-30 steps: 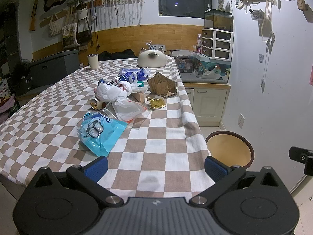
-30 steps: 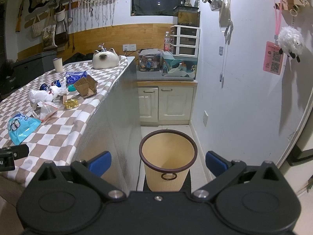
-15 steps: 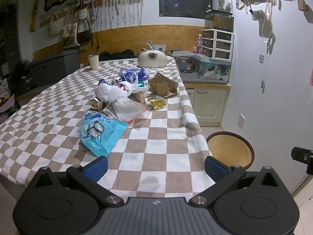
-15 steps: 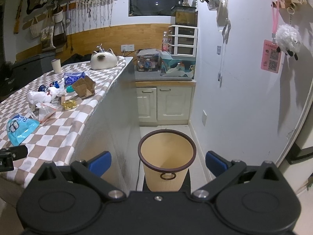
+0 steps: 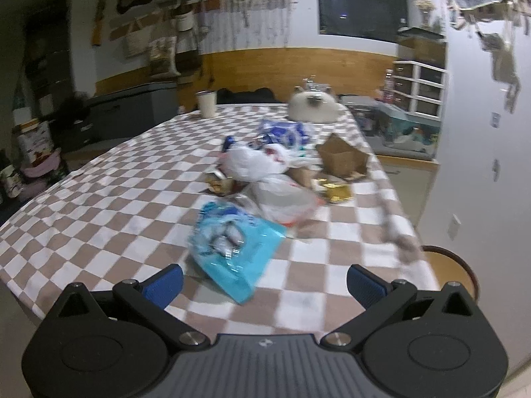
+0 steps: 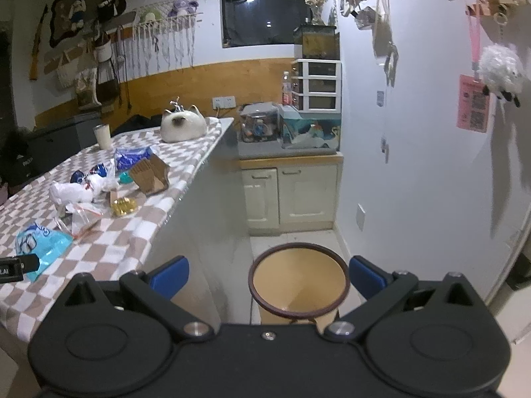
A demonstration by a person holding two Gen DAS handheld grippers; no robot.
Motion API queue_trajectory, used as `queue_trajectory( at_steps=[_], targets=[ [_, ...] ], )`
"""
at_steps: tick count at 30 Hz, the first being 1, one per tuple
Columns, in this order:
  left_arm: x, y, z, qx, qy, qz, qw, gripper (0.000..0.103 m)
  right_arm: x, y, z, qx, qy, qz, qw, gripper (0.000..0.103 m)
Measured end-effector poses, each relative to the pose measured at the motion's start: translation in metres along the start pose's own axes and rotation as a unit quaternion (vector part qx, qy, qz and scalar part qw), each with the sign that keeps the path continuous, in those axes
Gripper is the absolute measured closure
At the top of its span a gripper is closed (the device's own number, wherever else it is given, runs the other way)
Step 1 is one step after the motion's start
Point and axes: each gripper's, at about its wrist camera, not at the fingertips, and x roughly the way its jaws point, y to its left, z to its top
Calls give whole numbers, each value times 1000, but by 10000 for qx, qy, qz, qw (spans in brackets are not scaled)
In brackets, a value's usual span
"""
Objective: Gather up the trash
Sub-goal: 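Move both tools toward the trash pile on the checkered table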
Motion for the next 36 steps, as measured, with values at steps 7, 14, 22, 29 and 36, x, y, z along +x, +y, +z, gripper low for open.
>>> queue_trajectory(
  at_steps=[7,14,22,29,36],
  targets=[
    [31,22,8,-2,-130,82,9999,0,23,15,11,-70,-67,224,9997,0],
    [55,40,8,151,-247,-223,9993,0,45,51,23,-336,-108,948,9949,0],
    [78,57,1,135,96,-357,9992,0,73,118,45,-918,-291,1632,9819,0],
    [90,73,-3,-20,465,-574,9973,0,108,173,64,-1359,-414,2291,9630,0],
    [88,81,-9,128,231,-905,9955,0,147,231,55,-2604,-292,2231,9389,2]
  ],
)
